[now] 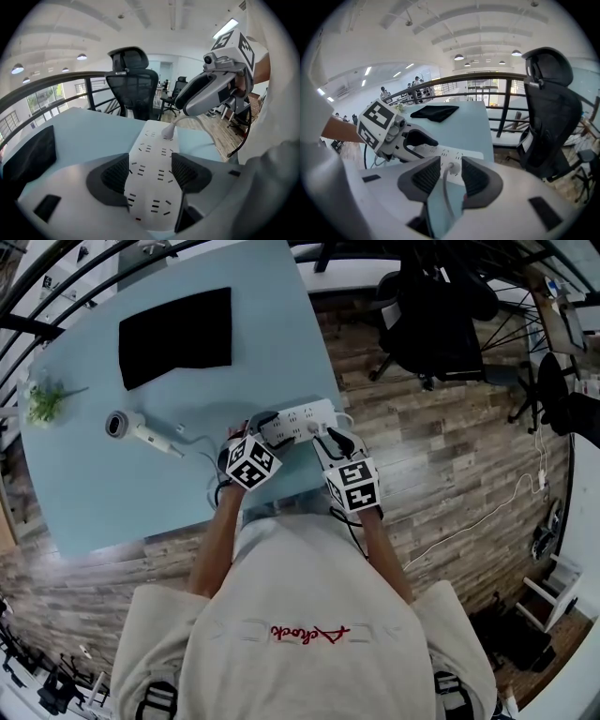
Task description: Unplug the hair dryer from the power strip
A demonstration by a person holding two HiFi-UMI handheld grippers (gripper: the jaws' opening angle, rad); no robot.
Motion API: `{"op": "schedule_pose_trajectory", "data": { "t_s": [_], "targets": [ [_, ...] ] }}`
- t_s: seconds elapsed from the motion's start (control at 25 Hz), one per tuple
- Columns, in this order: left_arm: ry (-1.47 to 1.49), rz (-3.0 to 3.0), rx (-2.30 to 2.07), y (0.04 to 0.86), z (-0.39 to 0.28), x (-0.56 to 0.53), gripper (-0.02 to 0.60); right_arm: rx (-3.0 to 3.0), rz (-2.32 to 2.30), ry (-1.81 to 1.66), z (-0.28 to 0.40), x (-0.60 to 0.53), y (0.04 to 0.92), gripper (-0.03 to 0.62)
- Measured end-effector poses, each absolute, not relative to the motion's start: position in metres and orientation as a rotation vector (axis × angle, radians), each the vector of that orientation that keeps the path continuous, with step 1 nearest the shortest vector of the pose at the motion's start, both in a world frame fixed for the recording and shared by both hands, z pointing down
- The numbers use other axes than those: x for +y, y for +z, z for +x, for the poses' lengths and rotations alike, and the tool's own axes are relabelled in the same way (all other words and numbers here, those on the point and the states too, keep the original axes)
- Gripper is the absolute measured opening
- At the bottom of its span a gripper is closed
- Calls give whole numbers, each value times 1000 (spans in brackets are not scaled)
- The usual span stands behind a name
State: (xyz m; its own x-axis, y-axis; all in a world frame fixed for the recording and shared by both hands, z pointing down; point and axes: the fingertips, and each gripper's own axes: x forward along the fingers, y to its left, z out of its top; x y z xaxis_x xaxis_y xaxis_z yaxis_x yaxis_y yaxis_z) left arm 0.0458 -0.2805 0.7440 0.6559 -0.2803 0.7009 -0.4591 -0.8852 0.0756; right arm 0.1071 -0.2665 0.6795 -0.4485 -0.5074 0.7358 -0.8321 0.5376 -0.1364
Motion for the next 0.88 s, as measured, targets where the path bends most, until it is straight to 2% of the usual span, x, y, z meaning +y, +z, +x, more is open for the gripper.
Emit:
{"op": "schedule_pose_trajectory", "data": {
  "t_s": [0.6, 0.72, 0.88],
  "targets": [
    [1045, 2632, -599, 744, 46, -280, 272, -1959, 953, 553, 92, -279, 723, 138],
    [1045, 2632, -599, 743, 46, -280, 272, -1924, 944, 523, 94, -278, 730, 109],
    [1045, 2633, -598, 744, 46, -280, 271, -1921, 928, 528, 95, -279, 731, 101]
  ]
}}
